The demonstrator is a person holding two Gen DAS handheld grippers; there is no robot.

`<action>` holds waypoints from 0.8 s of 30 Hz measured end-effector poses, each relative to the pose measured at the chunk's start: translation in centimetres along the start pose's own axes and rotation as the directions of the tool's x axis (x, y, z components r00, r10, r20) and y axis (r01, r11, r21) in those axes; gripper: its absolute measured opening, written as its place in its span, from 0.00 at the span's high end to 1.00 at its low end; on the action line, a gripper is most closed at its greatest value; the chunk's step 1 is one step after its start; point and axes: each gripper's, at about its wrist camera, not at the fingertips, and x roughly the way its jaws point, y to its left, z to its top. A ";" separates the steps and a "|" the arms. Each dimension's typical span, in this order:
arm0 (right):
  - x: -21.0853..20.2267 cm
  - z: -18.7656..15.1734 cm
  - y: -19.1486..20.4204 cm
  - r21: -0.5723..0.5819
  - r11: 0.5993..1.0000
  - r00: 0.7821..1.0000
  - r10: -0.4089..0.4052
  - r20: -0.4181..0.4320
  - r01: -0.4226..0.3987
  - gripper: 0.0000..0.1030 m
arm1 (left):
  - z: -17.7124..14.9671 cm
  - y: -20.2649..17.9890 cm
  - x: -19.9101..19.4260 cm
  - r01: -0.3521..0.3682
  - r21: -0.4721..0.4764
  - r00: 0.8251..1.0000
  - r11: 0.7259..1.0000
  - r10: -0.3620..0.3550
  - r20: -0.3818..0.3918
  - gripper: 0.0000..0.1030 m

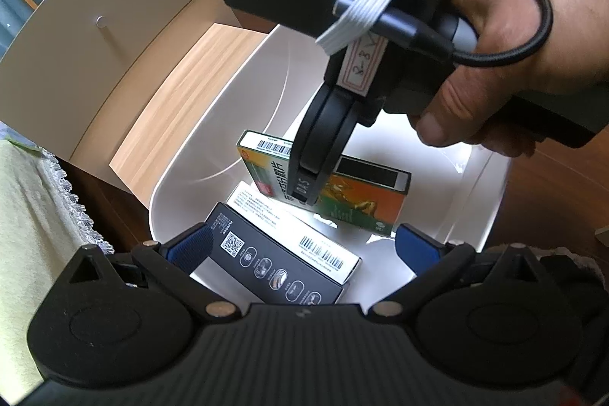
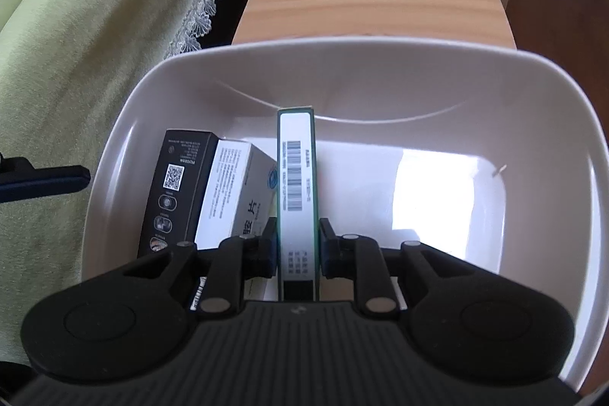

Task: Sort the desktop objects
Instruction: 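Lower the green-orange box into the basin beside the white box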

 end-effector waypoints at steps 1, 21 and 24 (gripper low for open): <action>0.0 0.0 0.0 0.002 1.000 1.000 0.002 -0.003 -0.002 0.82 | 0.0 0.0 0.1 0.000 -0.001 1.000 1.000 0.000 -0.002 0.00; -0.4 -1.4 0.0 -0.006 0.999 0.997 0.048 -0.064 -0.048 0.70 | -0.4 -0.1 0.5 0.009 -0.010 1.000 1.000 -0.009 -0.016 0.00; -0.2 -1.5 0.3 -0.009 0.999 0.996 0.052 -0.070 -0.052 0.71 | -0.5 -0.1 0.7 0.009 -0.007 1.000 1.000 -0.009 -0.021 0.00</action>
